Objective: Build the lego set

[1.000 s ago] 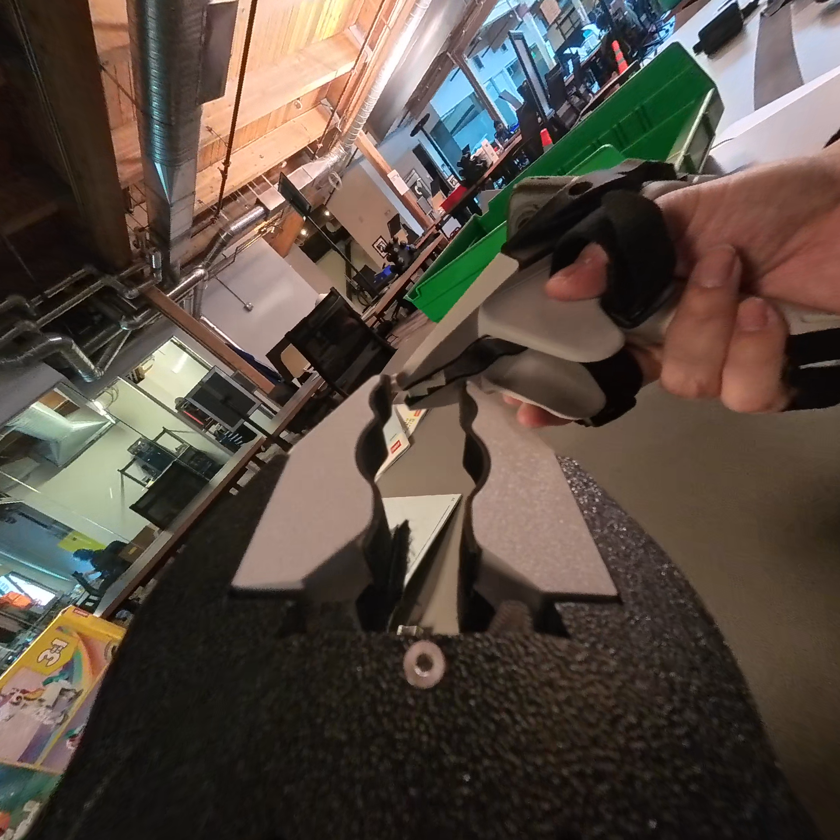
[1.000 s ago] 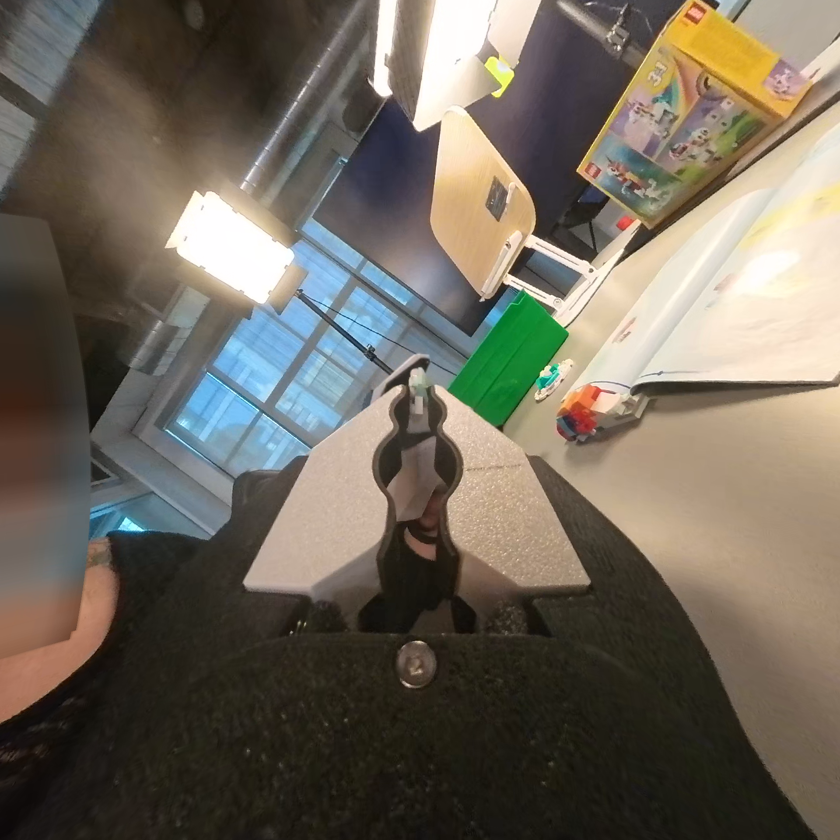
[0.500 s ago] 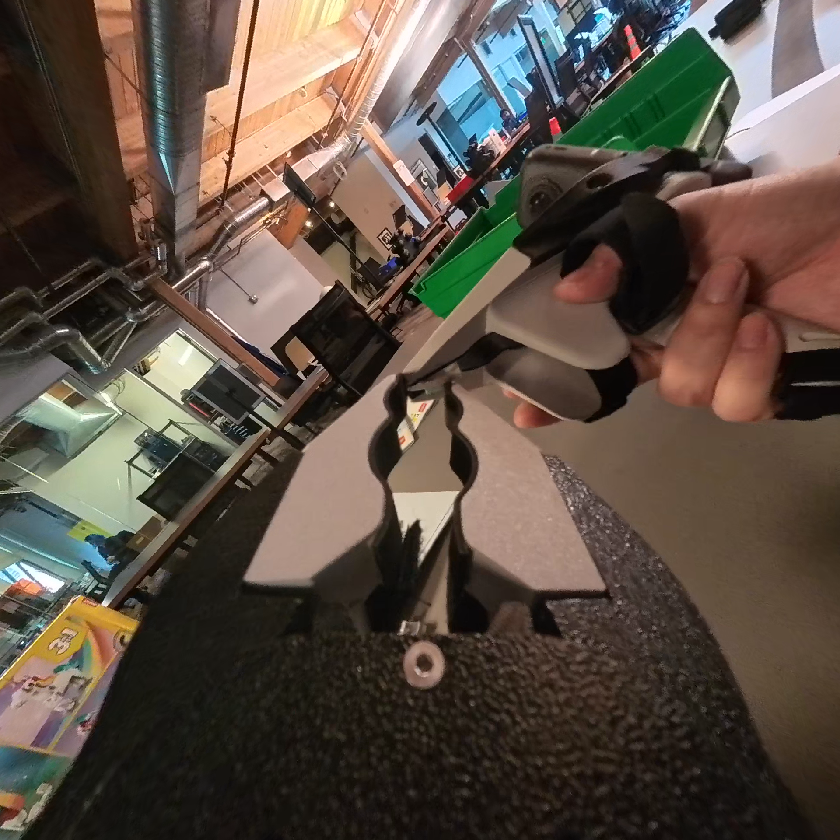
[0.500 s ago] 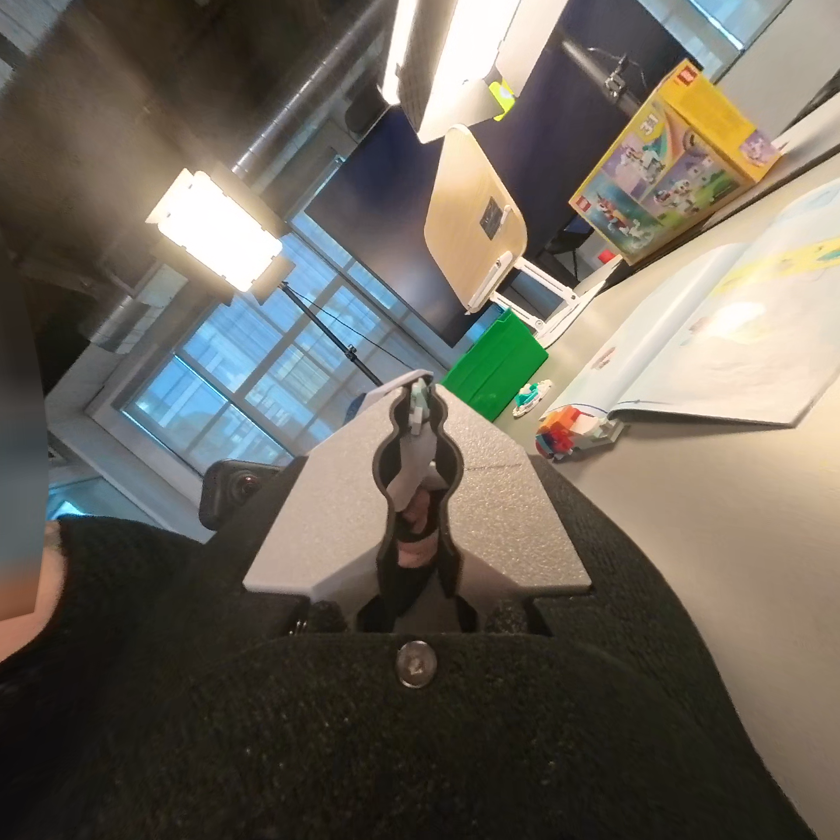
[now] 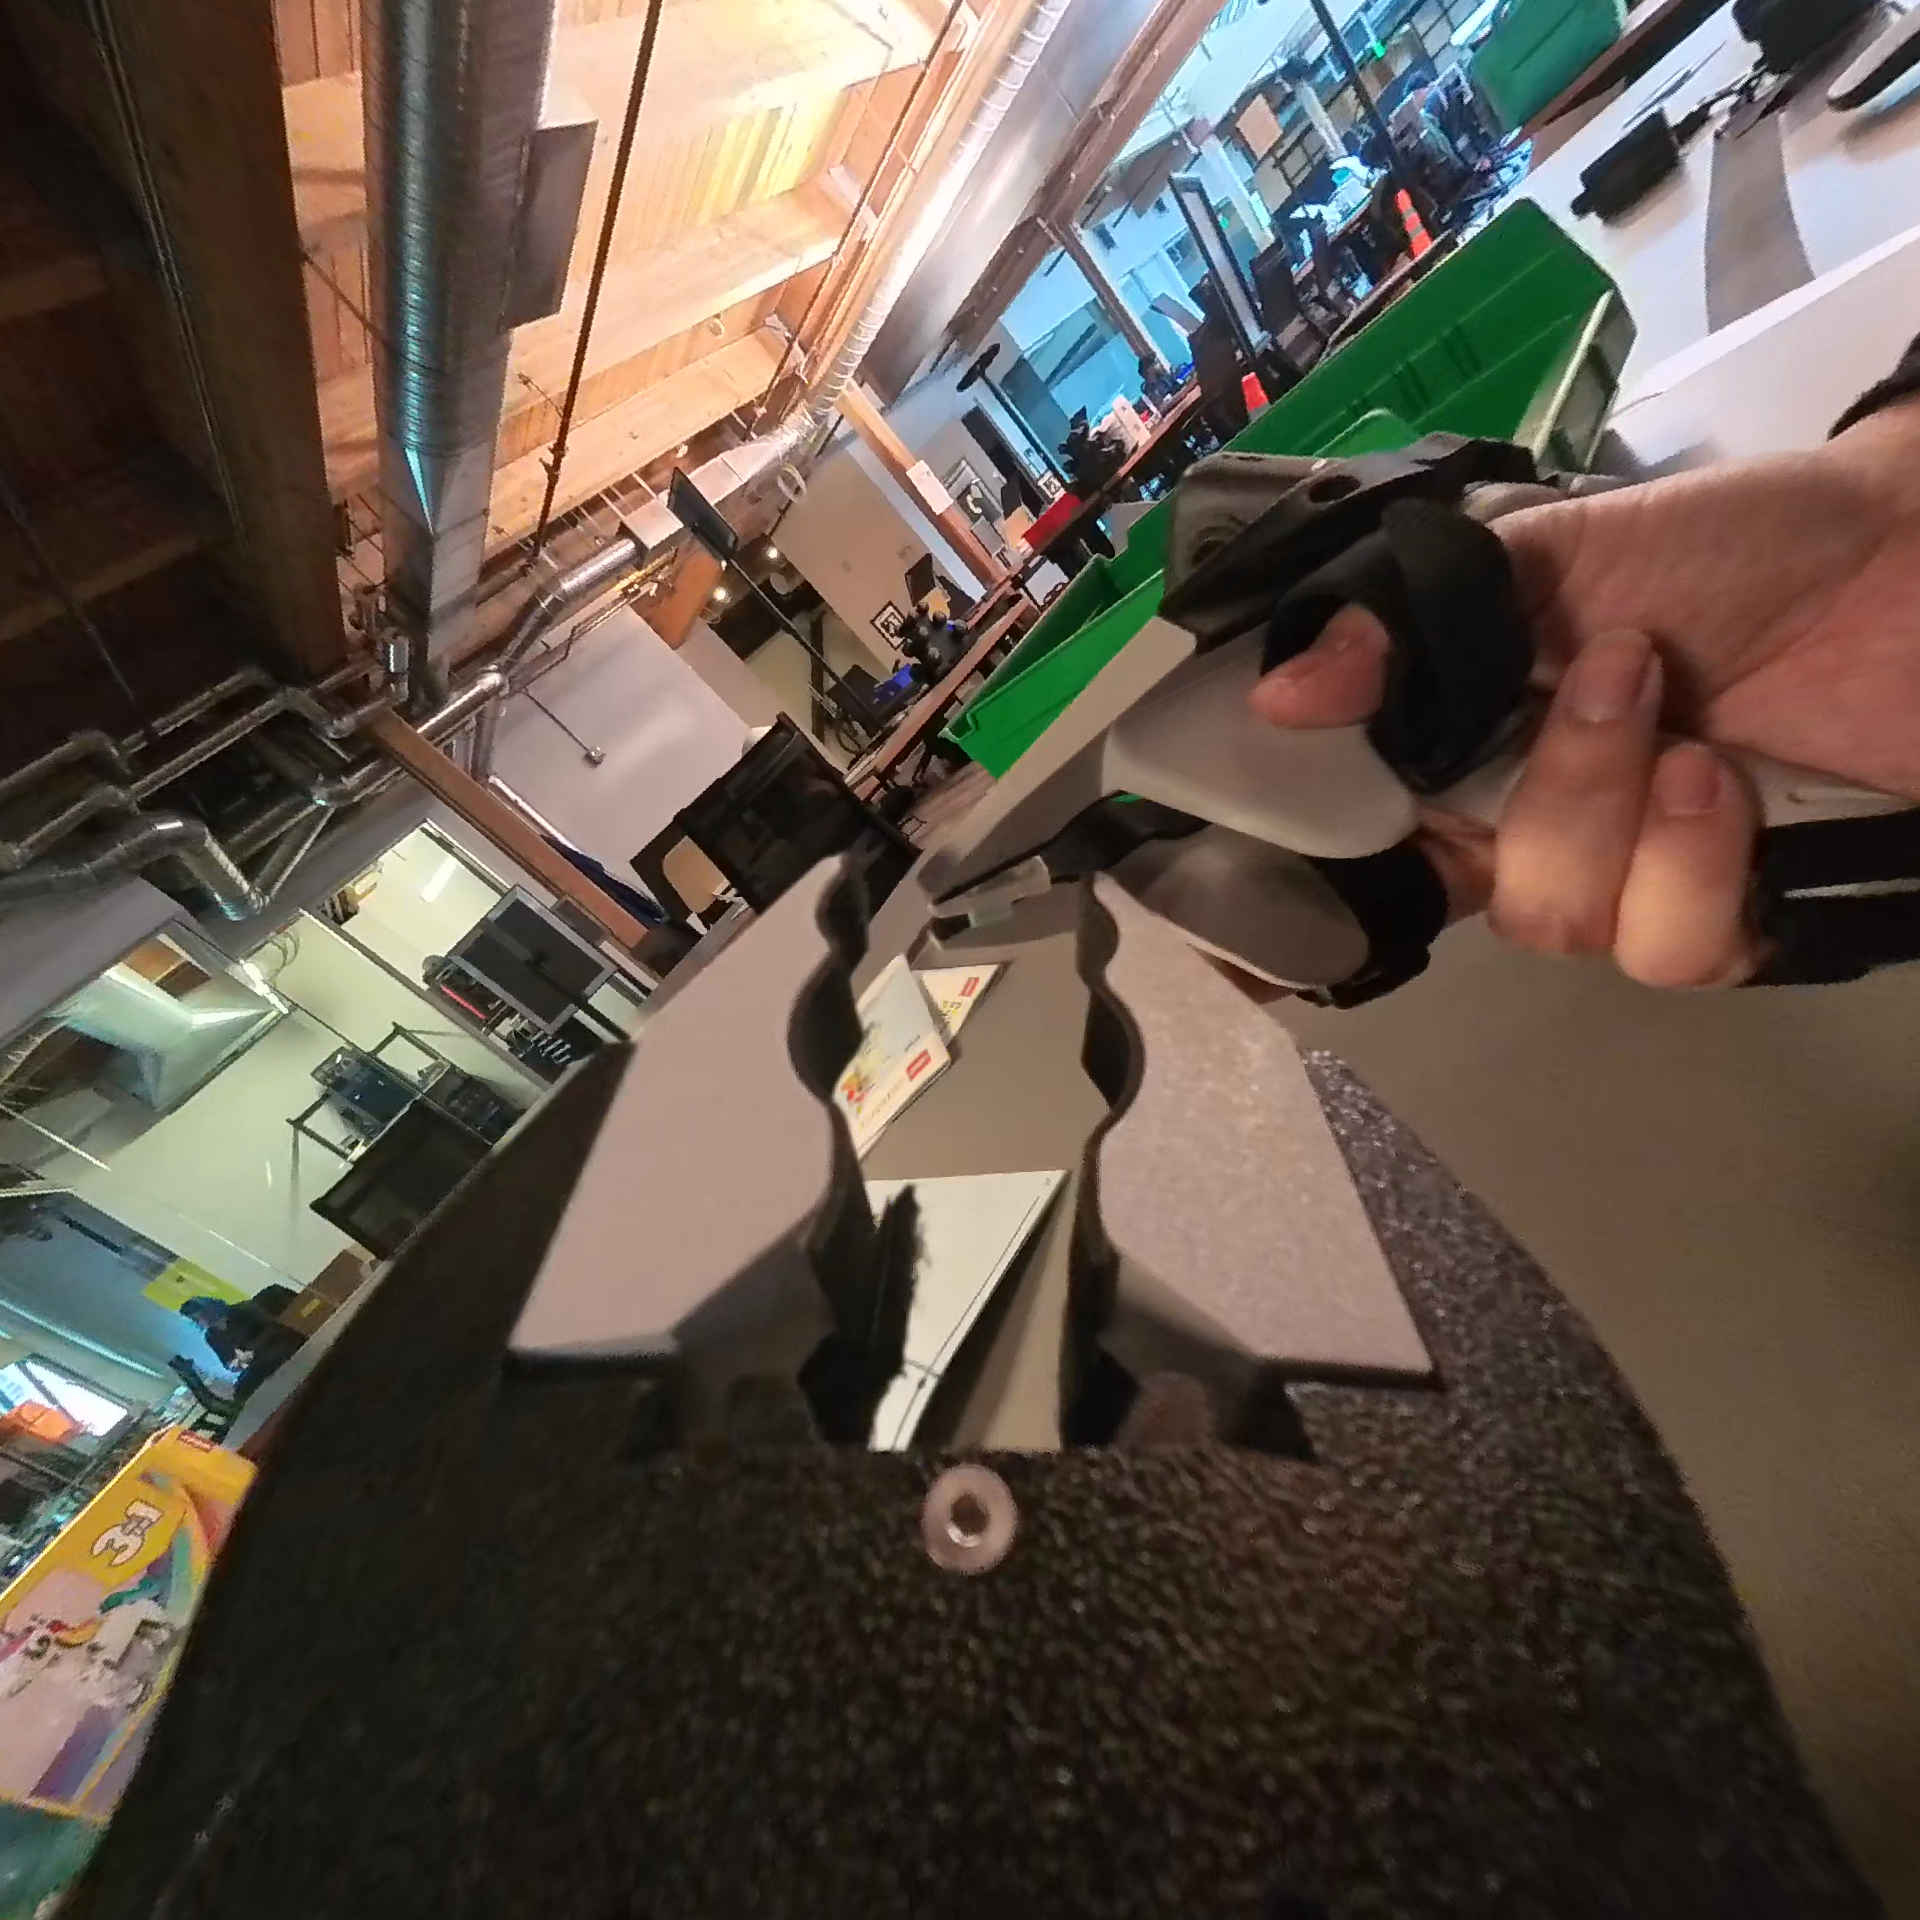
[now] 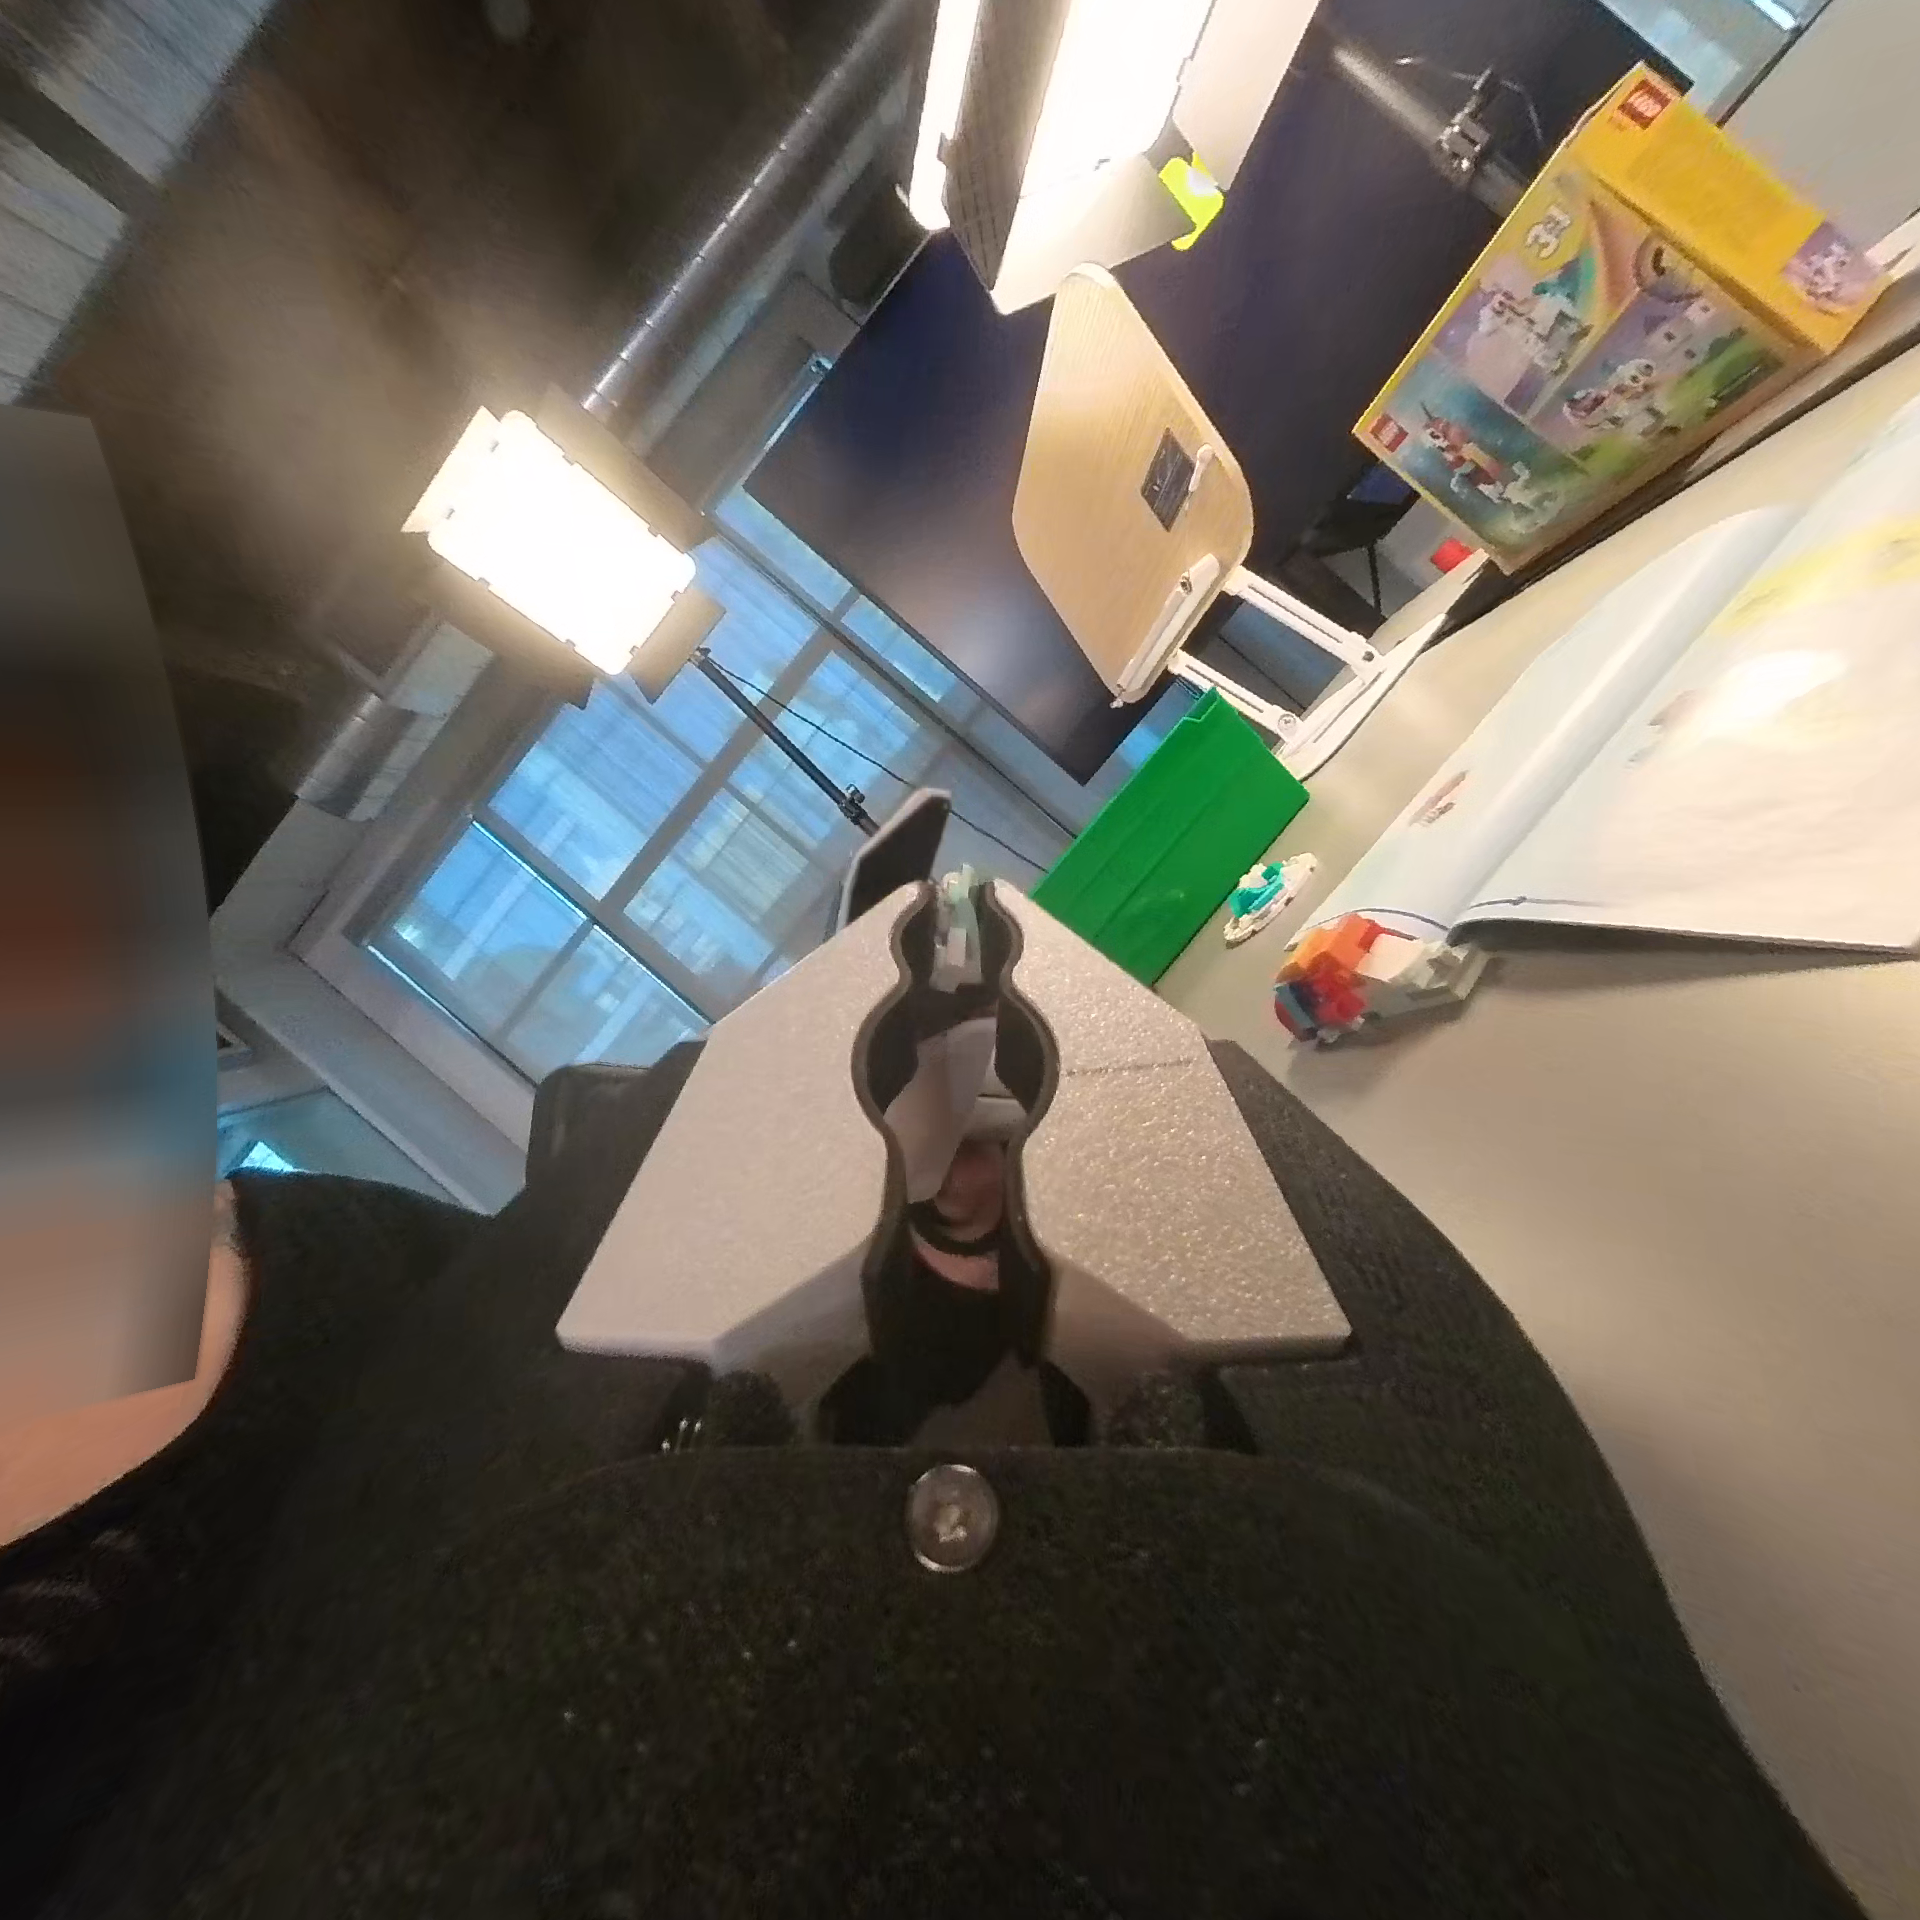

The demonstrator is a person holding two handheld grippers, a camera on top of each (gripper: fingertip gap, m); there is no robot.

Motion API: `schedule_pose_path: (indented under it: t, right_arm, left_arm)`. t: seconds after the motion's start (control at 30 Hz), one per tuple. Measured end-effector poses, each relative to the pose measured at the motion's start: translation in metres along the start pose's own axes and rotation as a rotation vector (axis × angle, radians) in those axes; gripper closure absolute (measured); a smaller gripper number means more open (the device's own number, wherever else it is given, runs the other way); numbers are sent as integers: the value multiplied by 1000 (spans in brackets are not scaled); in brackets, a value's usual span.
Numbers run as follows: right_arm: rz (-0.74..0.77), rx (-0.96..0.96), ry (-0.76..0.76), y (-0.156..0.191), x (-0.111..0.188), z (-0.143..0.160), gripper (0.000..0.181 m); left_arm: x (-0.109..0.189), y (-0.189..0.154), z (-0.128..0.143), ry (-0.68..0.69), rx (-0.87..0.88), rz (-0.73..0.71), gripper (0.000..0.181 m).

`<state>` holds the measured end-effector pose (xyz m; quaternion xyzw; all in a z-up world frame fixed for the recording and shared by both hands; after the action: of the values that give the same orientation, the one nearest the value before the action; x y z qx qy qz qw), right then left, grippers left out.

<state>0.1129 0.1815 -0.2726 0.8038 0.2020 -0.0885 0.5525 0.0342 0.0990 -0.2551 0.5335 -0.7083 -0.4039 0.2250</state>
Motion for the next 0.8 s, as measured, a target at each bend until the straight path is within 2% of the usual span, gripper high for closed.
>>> schedule_pose_path:
  t: [0.27,0.6,0.67,0.8]
  right_arm:
    - [-16,-21,-3,1,-1,1,175]
    - [-1,9,-14,1,-1,1,173]
    - [5,19,-37,2,0,-1,160]
    - [9,21,-101,2,7,-9,166]
  left_arm:
    - [-1,-2,-1,15,14,3,156]
    - [-1,-1,-1,35,-11,-7,158]
    - [0,1,2,57,-15,-27,159]
    - [0,7,10,83,57,-21,159]
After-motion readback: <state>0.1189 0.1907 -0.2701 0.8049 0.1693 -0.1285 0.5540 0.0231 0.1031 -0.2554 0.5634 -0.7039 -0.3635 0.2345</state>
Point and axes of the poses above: each gripper's, where its closed fingertips meet, x back along the fingers, z out of its underside, y = z × x across the jaws, the point moved 8 cm from there along x, back along the fingers, and after that the axes turned 12 degrees about -x, right-handed, at the moved point
